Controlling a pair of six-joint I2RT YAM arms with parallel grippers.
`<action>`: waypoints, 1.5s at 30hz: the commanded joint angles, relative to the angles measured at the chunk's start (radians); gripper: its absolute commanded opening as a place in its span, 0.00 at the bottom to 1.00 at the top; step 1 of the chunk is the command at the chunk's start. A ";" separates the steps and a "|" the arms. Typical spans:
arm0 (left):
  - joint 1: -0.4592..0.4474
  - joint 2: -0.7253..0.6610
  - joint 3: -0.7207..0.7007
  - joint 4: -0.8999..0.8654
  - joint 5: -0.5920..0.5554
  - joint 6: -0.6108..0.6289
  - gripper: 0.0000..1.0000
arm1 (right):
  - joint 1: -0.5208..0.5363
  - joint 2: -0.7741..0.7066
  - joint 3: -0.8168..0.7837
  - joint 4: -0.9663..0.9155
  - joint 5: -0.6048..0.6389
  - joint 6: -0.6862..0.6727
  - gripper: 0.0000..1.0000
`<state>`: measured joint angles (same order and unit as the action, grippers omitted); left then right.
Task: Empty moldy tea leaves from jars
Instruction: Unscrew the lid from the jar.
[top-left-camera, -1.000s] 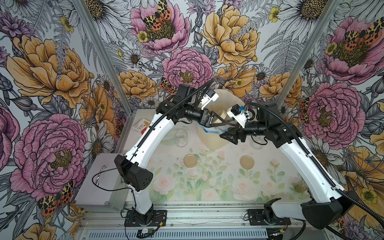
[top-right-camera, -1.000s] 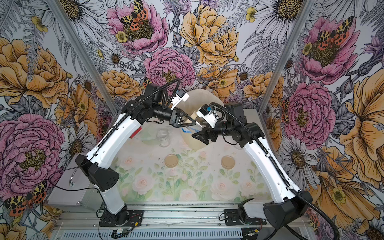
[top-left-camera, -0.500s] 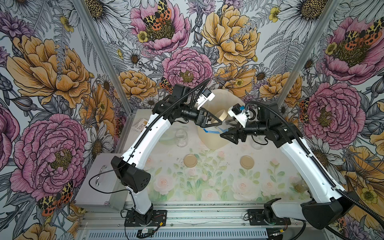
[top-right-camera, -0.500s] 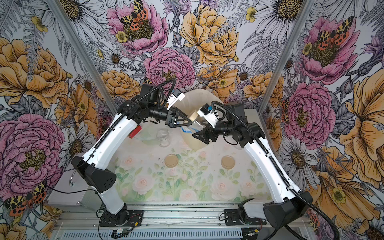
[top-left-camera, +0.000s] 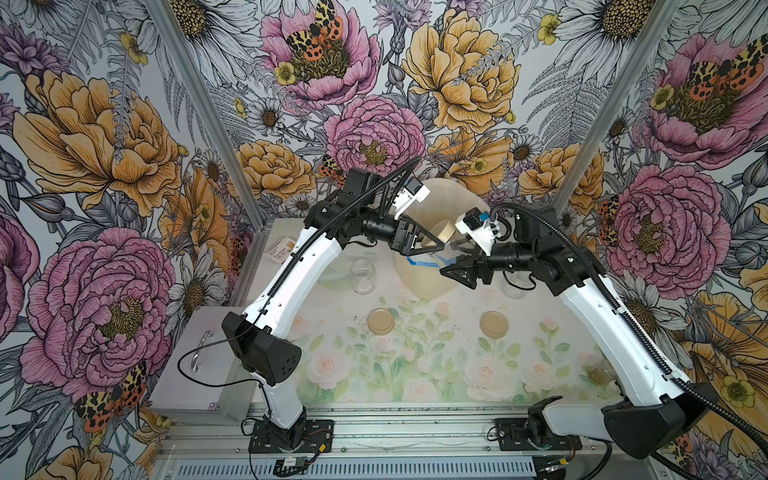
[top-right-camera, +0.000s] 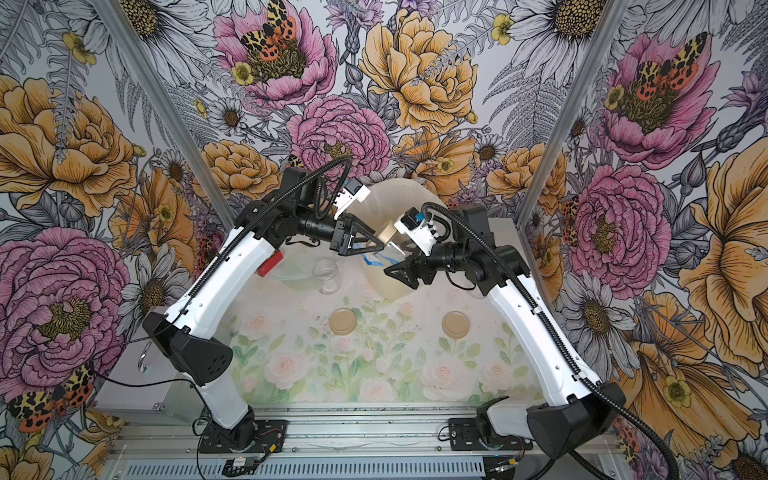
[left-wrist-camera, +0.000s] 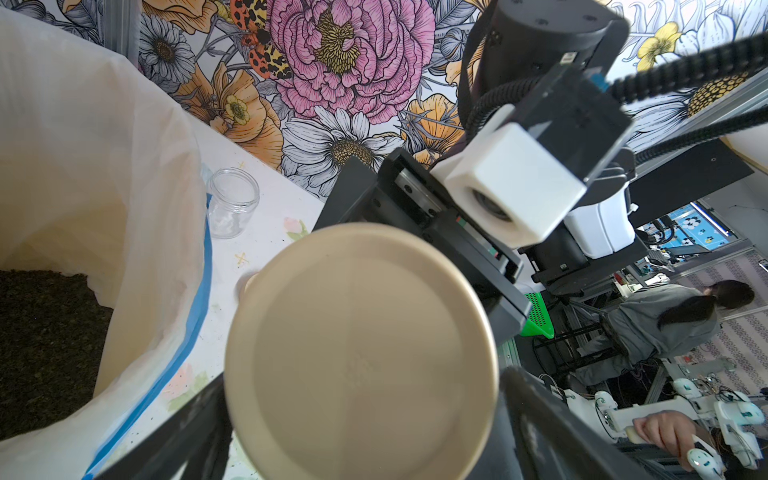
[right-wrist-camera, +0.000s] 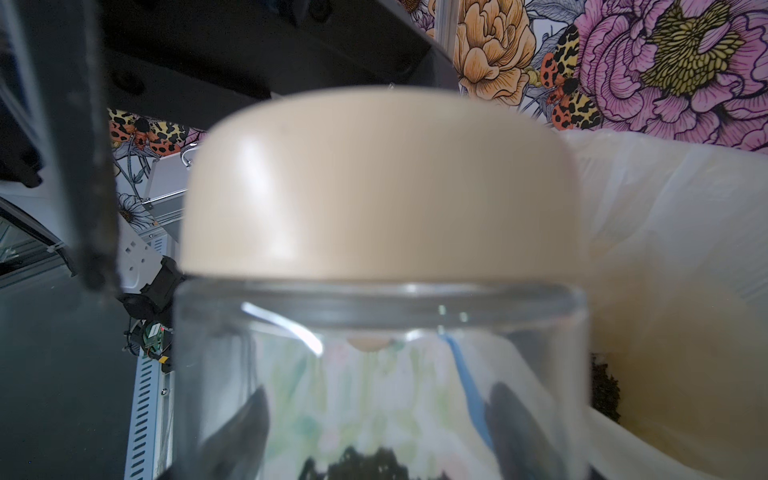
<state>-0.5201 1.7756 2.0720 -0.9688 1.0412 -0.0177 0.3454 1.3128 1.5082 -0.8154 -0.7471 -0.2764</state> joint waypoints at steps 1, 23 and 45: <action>0.005 -0.010 0.025 0.015 0.026 0.013 0.92 | -0.004 -0.034 0.009 0.051 -0.039 0.011 0.56; -0.098 0.016 0.076 0.015 -0.179 -0.165 0.78 | 0.040 -0.042 0.023 0.051 0.219 -0.088 0.55; -0.089 0.013 0.065 0.022 -0.284 -0.453 0.76 | 0.061 -0.069 0.011 0.158 0.379 -0.121 0.52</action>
<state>-0.6003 1.7882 2.1227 -0.9413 0.7704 -0.4068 0.4011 1.2785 1.5078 -0.8108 -0.3893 -0.3943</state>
